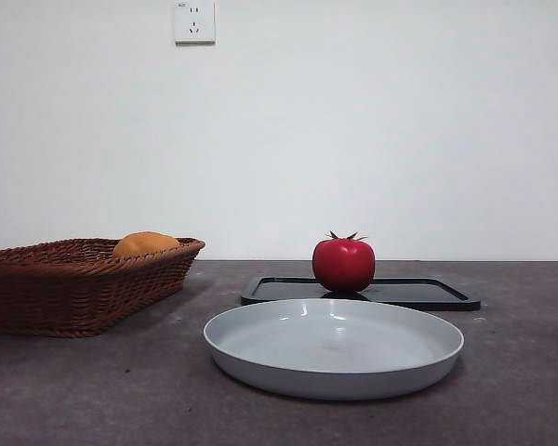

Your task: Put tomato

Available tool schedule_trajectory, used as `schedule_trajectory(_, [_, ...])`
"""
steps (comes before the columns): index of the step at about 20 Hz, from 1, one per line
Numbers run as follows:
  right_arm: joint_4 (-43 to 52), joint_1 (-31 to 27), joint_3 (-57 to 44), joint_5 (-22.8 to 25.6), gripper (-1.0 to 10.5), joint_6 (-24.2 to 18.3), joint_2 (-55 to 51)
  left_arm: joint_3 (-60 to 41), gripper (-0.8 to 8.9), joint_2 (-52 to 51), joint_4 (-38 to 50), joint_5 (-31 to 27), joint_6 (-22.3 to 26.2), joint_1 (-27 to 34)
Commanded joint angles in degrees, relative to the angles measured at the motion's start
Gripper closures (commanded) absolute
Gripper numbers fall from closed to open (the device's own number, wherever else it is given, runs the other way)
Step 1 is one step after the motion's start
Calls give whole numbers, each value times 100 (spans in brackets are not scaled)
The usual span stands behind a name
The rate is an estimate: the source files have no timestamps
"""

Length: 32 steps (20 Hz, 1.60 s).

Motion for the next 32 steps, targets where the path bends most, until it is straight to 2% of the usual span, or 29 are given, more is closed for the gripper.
schedule_trajectory(1, [57, 28, 59, 2, 428, 20, 17, 72, 203, 22, 68, 28, -11, -26])
schedule_trajectory(2, [55, 28, 59, 7, 614, 20, 17, 72, 363, 22, 68, 28, -11, -26])
schedule_trajectory(3, [55, 28, 59, 4, 832, 17, 17, 72, 601, 22, 66, 28, -11, -26])
schedule_trajectory(4, [59, 28, 59, 2, 950, 17, 17, 72, 810, 22, 68, 28, -11, -26])
schedule_trajectory(5, [61, 28, 59, 2, 937, 17, 17, 72, 782, 20, 68, 28, -17, -26])
schedule_trajectory(16, [61, 28, 59, 4, 937, 17, 17, 72, 784, 22, 68, 28, -15, -26])
schedule_trajectory(20, [61, 28, 59, 7, 937, 17, 17, -33, 784, -31, 142, 26, 96, 433])
schedule_trajectory(22, [61, 28, 59, 7, 937, 17, 17, -509, 784, -273, 636, 26, 195, 970])
schedule_trajectory(25, [61, 28, 59, 7, 937, 15, 17, -1790, 784, -1054, 1945, -4, 181, 1766])
schedule_trajectory(27, [61, 28, 59, 4, 937, 15, 17, -2636, 784, -1628, 2546, -238, 173, 2124])
schedule_trajectory(29, [61, 28, 59, 7, 937, 17, 17, -3392, 784, -2122, 2957, -299, 164, 2334])
schedule_trajectory(32, [61, 28, 59, 7, 937, 17, 17, -4153, 784, -2695, 3088, -306, 162, 2387])
